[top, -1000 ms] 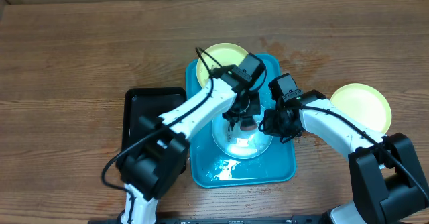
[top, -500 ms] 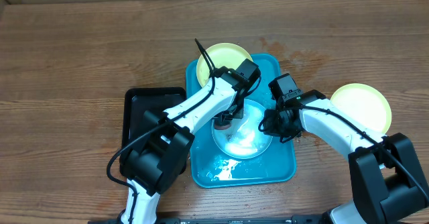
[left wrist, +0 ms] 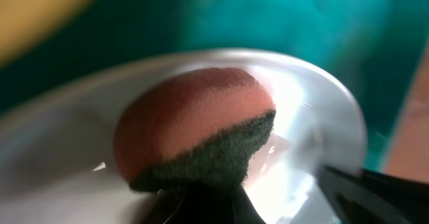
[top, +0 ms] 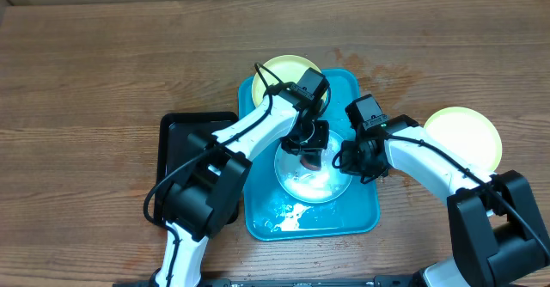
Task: Clean dirty plates on tray and stack at the side
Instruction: 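Scrub the white plate with the left-held sponge while right gripper holds rim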
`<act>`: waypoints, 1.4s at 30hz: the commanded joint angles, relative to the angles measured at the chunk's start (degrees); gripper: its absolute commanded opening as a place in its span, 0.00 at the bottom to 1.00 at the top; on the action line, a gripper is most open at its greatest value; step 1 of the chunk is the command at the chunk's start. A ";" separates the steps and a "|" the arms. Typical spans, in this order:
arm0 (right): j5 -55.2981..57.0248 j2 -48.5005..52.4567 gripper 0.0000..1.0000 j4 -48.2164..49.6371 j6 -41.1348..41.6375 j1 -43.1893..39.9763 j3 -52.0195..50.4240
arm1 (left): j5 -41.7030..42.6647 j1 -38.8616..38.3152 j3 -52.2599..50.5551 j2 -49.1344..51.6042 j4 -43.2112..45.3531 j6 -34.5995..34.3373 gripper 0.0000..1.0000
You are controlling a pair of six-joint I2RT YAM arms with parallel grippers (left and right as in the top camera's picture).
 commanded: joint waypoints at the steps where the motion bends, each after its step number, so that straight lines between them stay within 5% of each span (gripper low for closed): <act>1: 1.55 1.33 0.04 0.55 0.57 -0.09 0.33 | 13.38 -3.76 -0.31 3.28 -0.46 -1.09 0.04; 11: 1.55 1.33 0.04 0.55 0.57 -0.09 0.33 | 12.68 -4.17 -0.31 3.26 -5.14 -4.66 0.04; 23: 1.55 1.31 0.04 0.55 0.57 -0.09 0.33 | -13.27 1.22 -0.26 3.23 -20.15 -4.44 0.04; 32: 1.55 1.31 0.04 0.57 0.55 -0.11 0.33 | -35.80 4.66 0.39 3.19 -22.03 -4.48 0.04; 37: 1.55 1.31 0.04 0.57 0.57 -0.11 0.33 | -35.45 5.84 3.08 3.19 -19.08 -4.48 0.04; 42: 1.57 1.33 0.04 0.61 0.57 -0.11 0.33 | -19.15 5.99 2.97 3.21 -9.75 -4.39 0.04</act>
